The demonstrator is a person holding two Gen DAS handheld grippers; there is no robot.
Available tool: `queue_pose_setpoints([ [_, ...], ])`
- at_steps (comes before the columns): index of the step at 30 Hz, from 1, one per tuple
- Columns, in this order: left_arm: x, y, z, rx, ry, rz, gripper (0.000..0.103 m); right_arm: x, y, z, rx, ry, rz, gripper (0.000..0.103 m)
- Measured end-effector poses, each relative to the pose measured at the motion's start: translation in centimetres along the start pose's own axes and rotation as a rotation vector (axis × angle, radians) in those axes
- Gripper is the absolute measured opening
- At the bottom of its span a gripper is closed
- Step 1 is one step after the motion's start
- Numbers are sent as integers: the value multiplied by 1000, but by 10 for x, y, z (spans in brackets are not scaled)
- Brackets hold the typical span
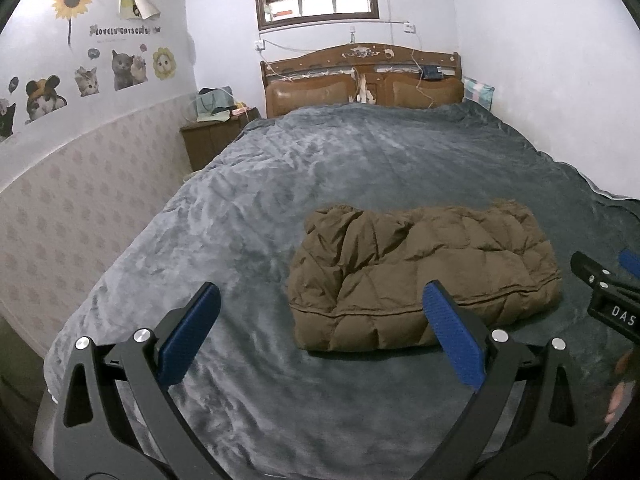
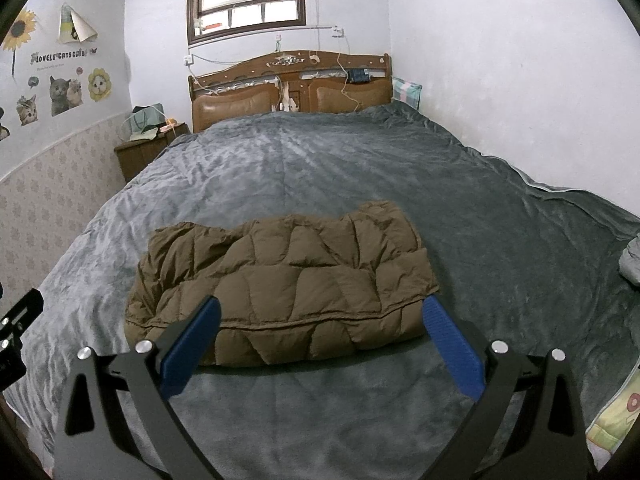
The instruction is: Fold large clothes
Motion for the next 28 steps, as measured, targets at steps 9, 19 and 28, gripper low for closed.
queue_pose_setpoints([
  [9, 1, 0, 0, 0, 1, 0, 100, 1, -2, -2, -1, 0, 1, 101],
  [19, 2, -1, 1, -1, -2, 6, 100, 1, -2, -2, 3, 0, -1, 101],
  [28, 3, -5, 3, 1, 3, 13, 100, 1, -2, -2, 3, -1, -1, 101],
])
Point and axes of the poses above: each gripper's, at about its wrist camera, not at the fingertips, and x roughly against the way its jaws point, y to its left, z to its underside, the point moved 7 cm from there along -x, roughly the way its jaws point, and after that the axes turned 9 degrees about -x, right-handed, at the moved point
